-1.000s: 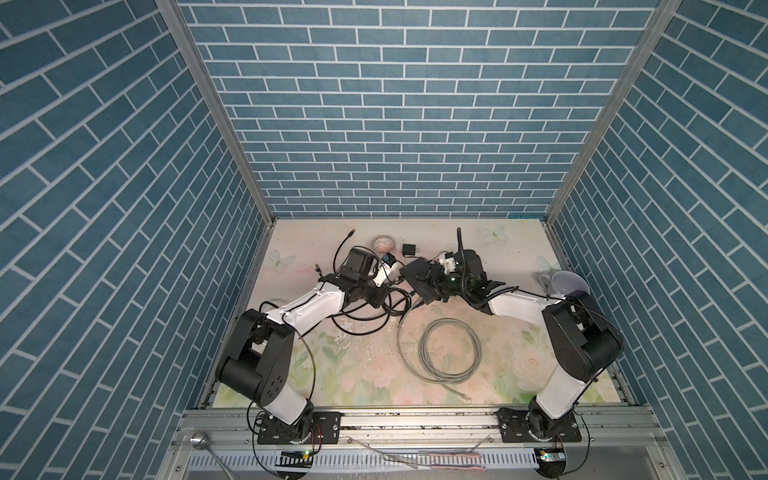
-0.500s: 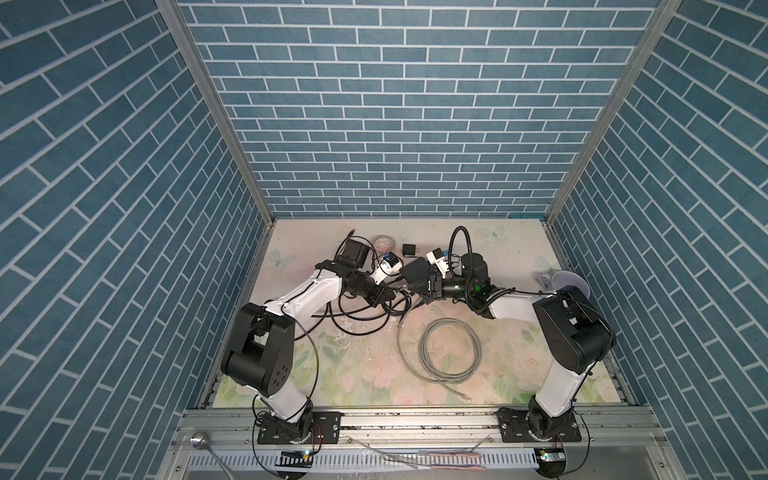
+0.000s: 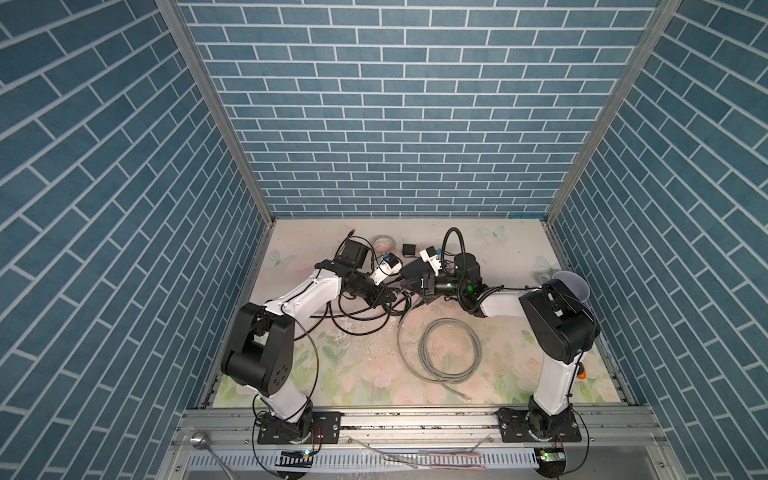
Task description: Insert the plug into the switch port
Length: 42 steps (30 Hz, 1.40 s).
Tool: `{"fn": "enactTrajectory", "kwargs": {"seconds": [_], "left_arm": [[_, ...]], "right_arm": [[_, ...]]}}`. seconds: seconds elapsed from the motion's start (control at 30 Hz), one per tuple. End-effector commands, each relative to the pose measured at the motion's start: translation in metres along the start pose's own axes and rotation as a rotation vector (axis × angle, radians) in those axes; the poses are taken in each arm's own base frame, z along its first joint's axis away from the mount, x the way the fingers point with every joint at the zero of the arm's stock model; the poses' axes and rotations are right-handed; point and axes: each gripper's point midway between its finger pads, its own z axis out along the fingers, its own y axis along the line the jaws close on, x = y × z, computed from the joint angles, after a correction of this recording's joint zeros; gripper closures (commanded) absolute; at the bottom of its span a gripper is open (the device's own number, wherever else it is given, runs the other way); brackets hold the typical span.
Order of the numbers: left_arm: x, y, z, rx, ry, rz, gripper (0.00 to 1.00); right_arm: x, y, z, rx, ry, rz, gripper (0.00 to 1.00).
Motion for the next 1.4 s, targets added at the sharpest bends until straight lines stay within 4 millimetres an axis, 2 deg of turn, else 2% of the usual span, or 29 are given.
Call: {"fn": "enactTrajectory", "kwargs": {"seconds": [0.0, 0.13, 0.3, 0.43, 0.77, 0.8, 0.83, 0.97, 1.03, 1.1, 1.23, 1.37], "left_arm": [[-0.007, -0.008, -0.010, 0.014, -0.029, 0.029, 1.00], [-0.008, -0.006, -0.012, 0.005, -0.036, 0.030, 1.00], [-0.011, -0.007, -0.017, 0.006, -0.054, 0.028, 1.00], [-0.014, -0.008, -0.017, 0.015, -0.067, 0.026, 1.00], [-0.016, -0.005, -0.022, -0.025, -0.077, 0.031, 1.00], [-0.016, -0.002, -0.022, -0.038, -0.075, 0.022, 0.98], [-0.017, 0.001, -0.021, -0.051, -0.077, 0.012, 0.89], [-0.025, 0.008, -0.021, -0.083, -0.106, 0.008, 0.85], [-0.026, 0.012, -0.019, -0.102, -0.112, 0.006, 0.71], [-0.024, 0.010, -0.016, -0.123, -0.097, 0.028, 0.64], [-0.020, 0.000, -0.010, -0.126, -0.070, 0.087, 0.60], [-0.018, 0.000, -0.006, -0.149, -0.056, 0.104, 0.57]], "right_arm": [[-0.015, 0.018, 0.008, -0.047, -0.037, -0.035, 0.70], [-0.010, 0.018, 0.005, -0.041, -0.037, -0.022, 0.74], [-0.003, 0.016, 0.002, -0.035, -0.036, -0.007, 0.68], [-0.003, 0.016, 0.000, -0.038, -0.047, 0.010, 0.74], [-0.010, 0.032, -0.004, -0.084, -0.075, 0.061, 0.89], [-0.010, 0.033, -0.005, -0.088, -0.085, 0.083, 0.91], [-0.012, 0.031, -0.006, -0.086, -0.102, 0.108, 0.92], [-0.008, 0.013, -0.008, -0.041, -0.146, 0.231, 0.95], [-0.005, 0.000, -0.010, -0.006, -0.178, 0.298, 0.95], [-0.006, -0.006, -0.013, 0.011, -0.213, 0.347, 0.95], [-0.010, -0.011, -0.015, 0.051, -0.255, 0.396, 0.95], [-0.012, -0.013, -0.012, 0.070, -0.255, 0.445, 0.95]]}}
